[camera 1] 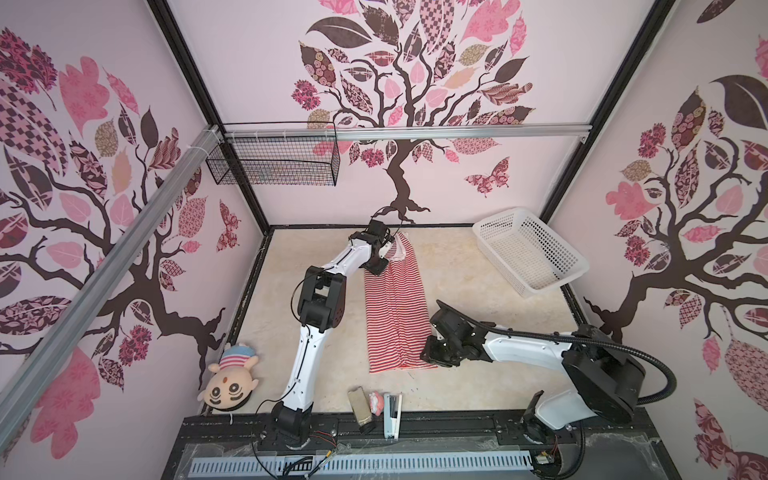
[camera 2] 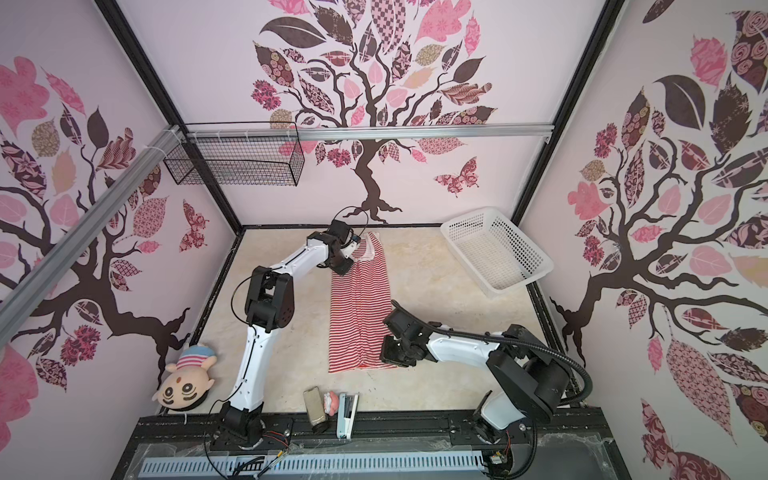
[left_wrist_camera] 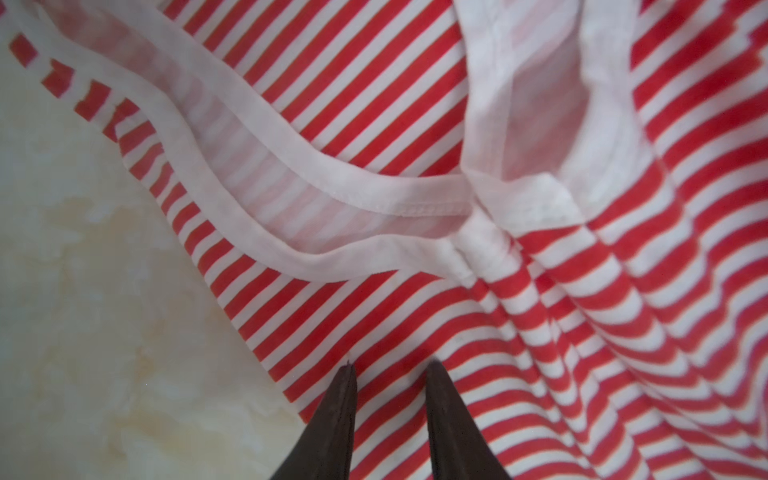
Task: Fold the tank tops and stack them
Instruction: 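Move both grippers to the top's near hem, one at each corner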
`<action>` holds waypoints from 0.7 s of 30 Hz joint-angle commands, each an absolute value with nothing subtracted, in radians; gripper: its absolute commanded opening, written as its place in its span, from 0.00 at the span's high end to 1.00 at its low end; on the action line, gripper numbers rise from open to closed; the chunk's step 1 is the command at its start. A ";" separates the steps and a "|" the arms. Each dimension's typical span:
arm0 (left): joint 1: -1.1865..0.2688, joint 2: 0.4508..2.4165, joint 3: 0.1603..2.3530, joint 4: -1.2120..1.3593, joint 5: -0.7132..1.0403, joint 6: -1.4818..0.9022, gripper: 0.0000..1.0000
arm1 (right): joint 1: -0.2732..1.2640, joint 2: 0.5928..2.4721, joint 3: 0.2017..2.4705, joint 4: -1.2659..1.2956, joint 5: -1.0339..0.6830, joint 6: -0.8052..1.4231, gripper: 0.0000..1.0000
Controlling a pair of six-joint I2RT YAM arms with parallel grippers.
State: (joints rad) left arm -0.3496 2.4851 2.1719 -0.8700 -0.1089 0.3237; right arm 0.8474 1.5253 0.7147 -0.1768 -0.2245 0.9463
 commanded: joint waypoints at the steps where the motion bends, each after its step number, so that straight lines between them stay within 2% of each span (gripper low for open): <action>1: -0.333 2.553 2.265 -0.968 -0.124 0.343 0.68 | 0.873 1.584 0.772 -0.180 -0.206 0.997 0.64; 4: -0.330 2.526 2.223 -0.954 -0.114 0.341 0.68 | 0.891 1.611 0.794 -0.187 -0.204 1.009 0.64; 7: -0.330 2.438 2.091 -0.895 -0.114 0.343 0.68 | 0.916 1.599 0.809 -0.209 -0.182 1.009 0.64; 11: -0.330 2.235 1.871 -0.803 -0.139 0.340 0.67 | 0.956 1.498 0.868 -0.278 -0.082 0.961 0.52; 15: -0.327 1.980 1.657 -0.708 -0.157 0.341 0.63 | 0.956 1.412 0.919 -0.295 -0.053 0.909 0.43; 21: -0.322 1.699 1.409 -0.781 -0.059 0.321 0.62 | 0.945 1.416 0.927 -0.436 0.002 0.891 0.42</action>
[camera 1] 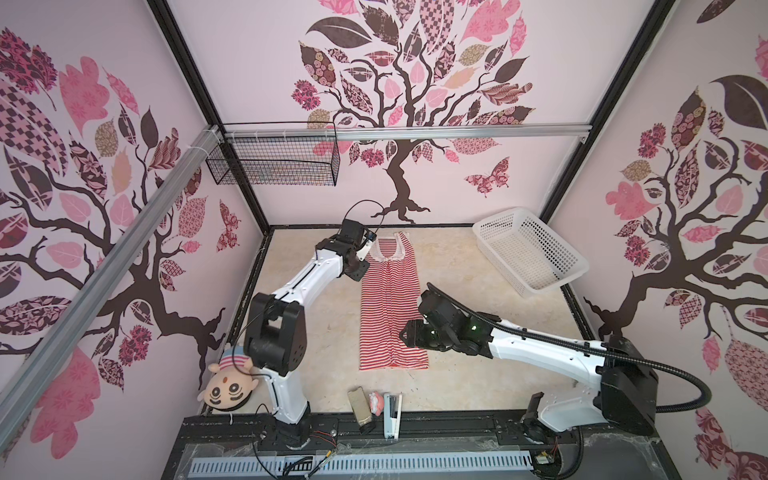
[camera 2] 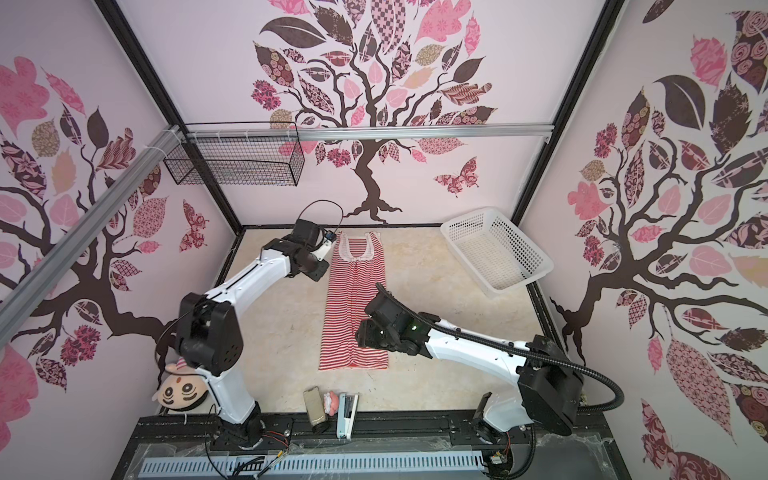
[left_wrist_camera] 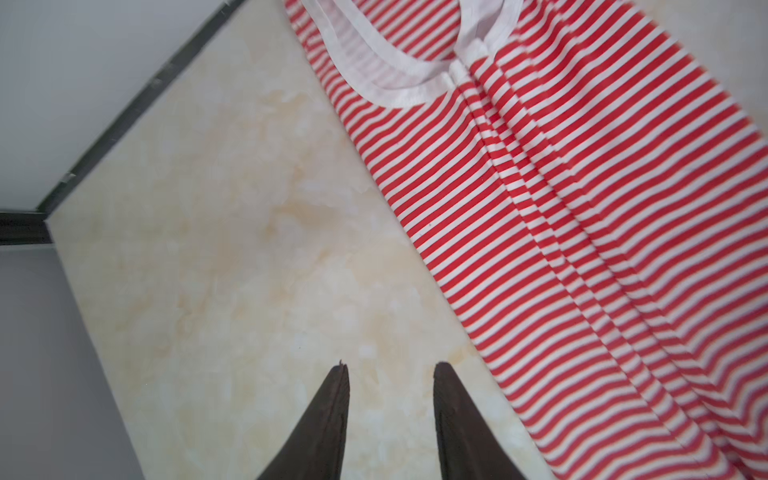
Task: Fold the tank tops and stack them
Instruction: 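Move both grippers to the top's near hem, one at each corner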
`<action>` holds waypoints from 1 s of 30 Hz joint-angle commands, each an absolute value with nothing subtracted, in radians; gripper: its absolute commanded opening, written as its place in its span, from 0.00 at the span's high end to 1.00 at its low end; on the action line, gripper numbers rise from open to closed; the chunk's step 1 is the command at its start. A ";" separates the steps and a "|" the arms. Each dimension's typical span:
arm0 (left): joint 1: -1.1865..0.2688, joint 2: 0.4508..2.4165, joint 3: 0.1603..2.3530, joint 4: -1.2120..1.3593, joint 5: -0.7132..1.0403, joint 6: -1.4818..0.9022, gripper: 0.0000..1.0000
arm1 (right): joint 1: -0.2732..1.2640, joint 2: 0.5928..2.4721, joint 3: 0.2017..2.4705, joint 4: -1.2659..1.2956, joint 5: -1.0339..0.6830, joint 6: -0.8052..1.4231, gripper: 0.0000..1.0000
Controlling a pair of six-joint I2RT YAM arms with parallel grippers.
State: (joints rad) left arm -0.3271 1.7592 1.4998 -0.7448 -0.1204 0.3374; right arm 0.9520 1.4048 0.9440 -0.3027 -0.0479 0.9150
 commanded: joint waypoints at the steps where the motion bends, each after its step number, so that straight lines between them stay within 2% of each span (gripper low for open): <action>1: -0.321 1.668 1.364 -0.800 -0.030 0.315 0.62 | 0.943 1.416 0.915 -0.438 -0.002 0.892 0.42; 5: -0.318 1.500 1.175 -0.846 0.085 0.310 0.60 | 0.937 1.360 0.801 -0.379 -0.029 0.905 0.42; 9: -0.317 1.314 0.990 -0.833 0.169 0.318 0.51 | 0.916 1.313 0.737 -0.355 -0.056 0.911 0.41; 14: -0.323 1.170 0.832 -0.837 0.244 0.355 0.46 | 0.894 1.292 0.678 -0.318 -0.080 0.923 0.42; 17: -0.338 1.097 0.753 -0.810 0.217 0.397 0.44 | 0.891 1.292 0.677 -0.324 -0.077 0.903 0.42; 21: -0.405 0.972 0.640 -0.722 0.072 0.441 0.44 | 0.891 1.316 0.704 -0.391 -0.043 0.843 0.43; 30: -0.561 0.886 0.548 -0.709 -0.024 0.612 0.47 | 0.891 1.348 0.675 -0.326 -0.118 0.878 0.48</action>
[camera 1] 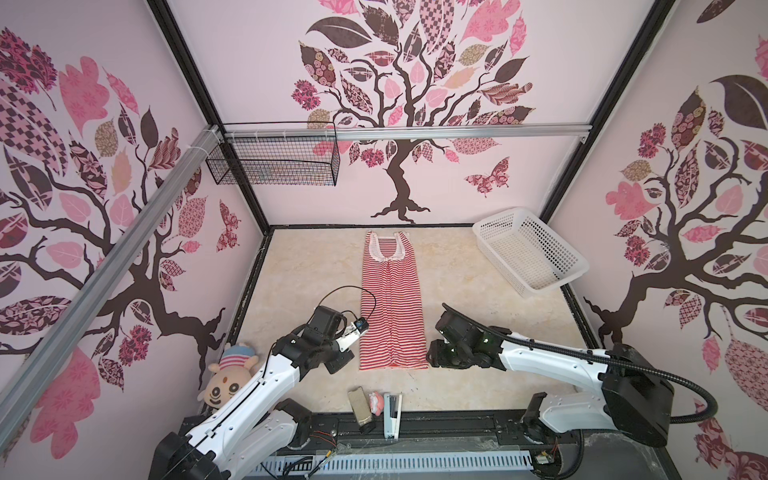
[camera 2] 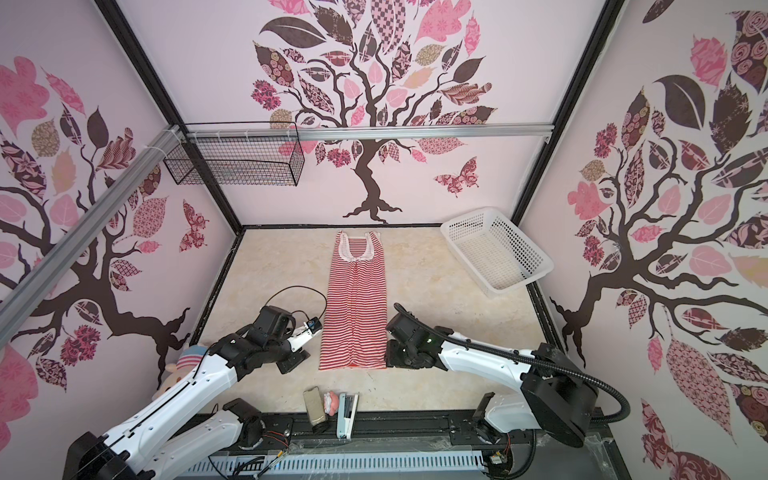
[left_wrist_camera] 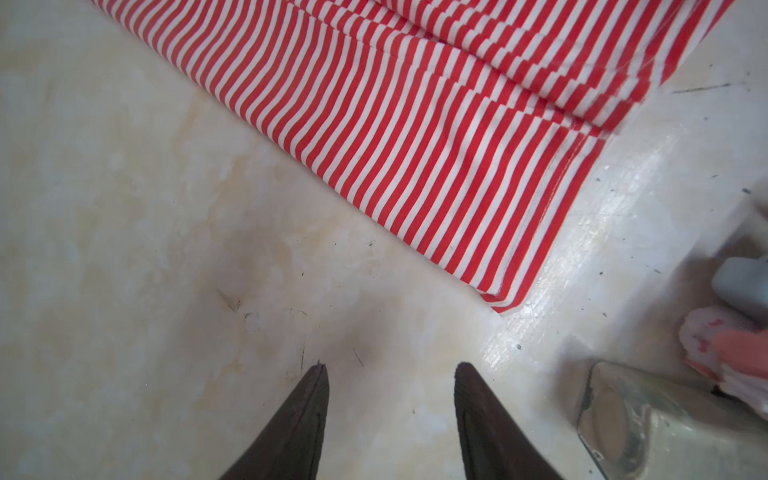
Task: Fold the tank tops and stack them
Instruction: 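Move both grippers to the top's near hem, one at each corner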
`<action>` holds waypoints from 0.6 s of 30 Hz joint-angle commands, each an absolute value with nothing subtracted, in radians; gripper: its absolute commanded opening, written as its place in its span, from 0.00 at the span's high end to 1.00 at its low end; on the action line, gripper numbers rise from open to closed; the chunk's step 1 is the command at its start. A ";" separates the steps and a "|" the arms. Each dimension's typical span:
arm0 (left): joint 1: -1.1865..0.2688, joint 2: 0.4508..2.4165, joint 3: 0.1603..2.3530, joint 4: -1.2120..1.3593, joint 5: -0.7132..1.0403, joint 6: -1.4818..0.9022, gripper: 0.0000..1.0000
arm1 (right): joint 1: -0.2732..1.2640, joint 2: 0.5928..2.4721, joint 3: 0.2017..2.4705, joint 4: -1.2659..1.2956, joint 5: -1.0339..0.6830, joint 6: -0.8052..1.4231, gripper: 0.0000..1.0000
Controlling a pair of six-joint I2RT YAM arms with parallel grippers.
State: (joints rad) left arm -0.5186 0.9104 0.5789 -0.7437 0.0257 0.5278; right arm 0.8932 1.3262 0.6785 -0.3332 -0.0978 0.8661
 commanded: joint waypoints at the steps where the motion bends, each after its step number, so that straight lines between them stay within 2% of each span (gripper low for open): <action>1: -0.593 0.881 0.542 -0.707 -0.038 0.623 0.47 | 0.891 1.350 0.666 -0.313 -0.124 0.887 0.48; 5: -0.698 0.917 0.531 -0.692 -0.090 0.643 0.50 | 0.891 1.364 0.642 -0.272 -0.155 0.911 0.48; 9: -0.721 1.002 0.555 -0.692 -0.060 0.645 0.54 | 0.891 1.385 0.626 -0.236 -0.188 0.934 0.48; 18: -0.725 1.067 0.592 -0.688 0.026 0.645 0.50 | 0.891 1.400 0.609 -0.209 -0.204 0.951 0.43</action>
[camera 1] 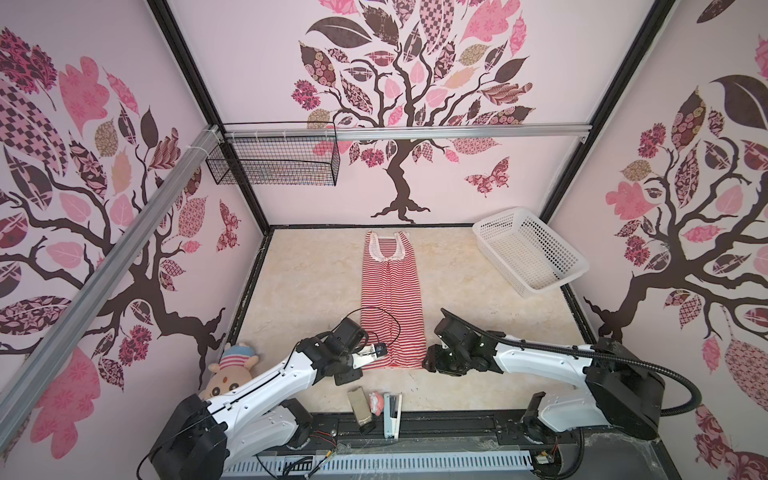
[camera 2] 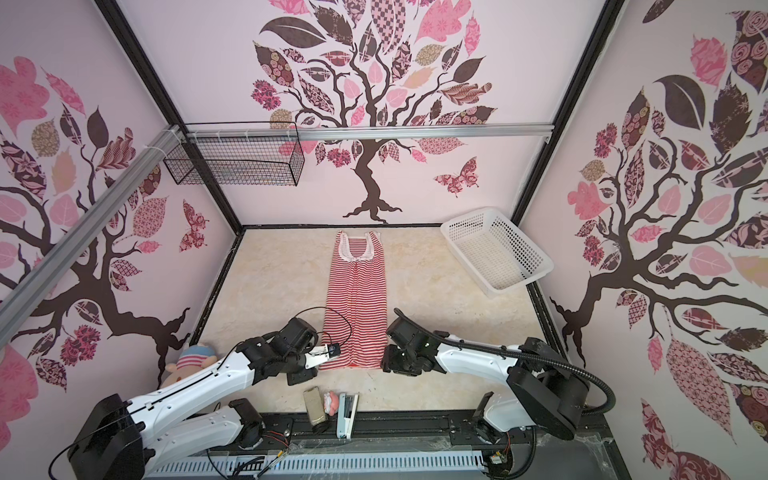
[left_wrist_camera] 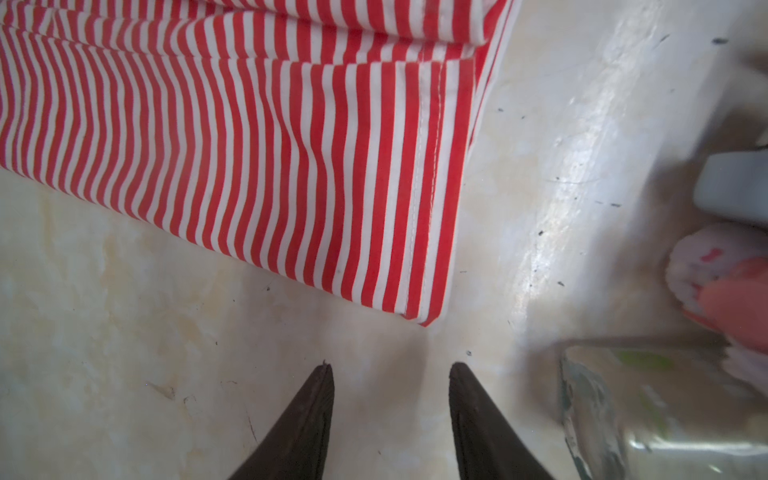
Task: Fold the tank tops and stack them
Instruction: 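Move both grippers to the top's near hem, one at each corner, then grasp the near hem corners of the striped top with both grippers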
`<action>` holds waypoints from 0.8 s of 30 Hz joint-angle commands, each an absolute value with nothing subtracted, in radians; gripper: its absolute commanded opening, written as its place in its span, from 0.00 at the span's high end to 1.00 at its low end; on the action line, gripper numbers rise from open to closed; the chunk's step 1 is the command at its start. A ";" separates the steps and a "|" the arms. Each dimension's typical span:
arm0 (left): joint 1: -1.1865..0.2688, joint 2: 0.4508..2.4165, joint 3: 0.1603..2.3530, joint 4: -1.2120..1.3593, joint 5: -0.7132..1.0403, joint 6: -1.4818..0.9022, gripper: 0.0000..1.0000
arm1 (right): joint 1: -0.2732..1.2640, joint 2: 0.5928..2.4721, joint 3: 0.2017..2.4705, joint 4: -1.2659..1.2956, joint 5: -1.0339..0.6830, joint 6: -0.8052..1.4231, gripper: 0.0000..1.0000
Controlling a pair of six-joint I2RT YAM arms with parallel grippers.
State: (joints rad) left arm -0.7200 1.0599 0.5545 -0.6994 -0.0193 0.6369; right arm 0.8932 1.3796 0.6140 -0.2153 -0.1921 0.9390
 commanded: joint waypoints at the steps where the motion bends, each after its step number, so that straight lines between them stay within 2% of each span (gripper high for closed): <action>1: -0.725 1.070 0.593 -0.686 0.035 0.644 0.49 | 0.891 1.405 0.609 -0.203 -0.206 0.953 0.43; 16: -0.762 1.151 0.572 -0.617 0.028 0.642 0.50 | 0.891 1.450 0.606 -0.144 -0.209 0.986 0.44; 24: -0.762 1.198 0.539 -0.568 0.000 0.642 0.51 | 0.891 1.500 0.627 -0.114 -0.221 0.985 0.50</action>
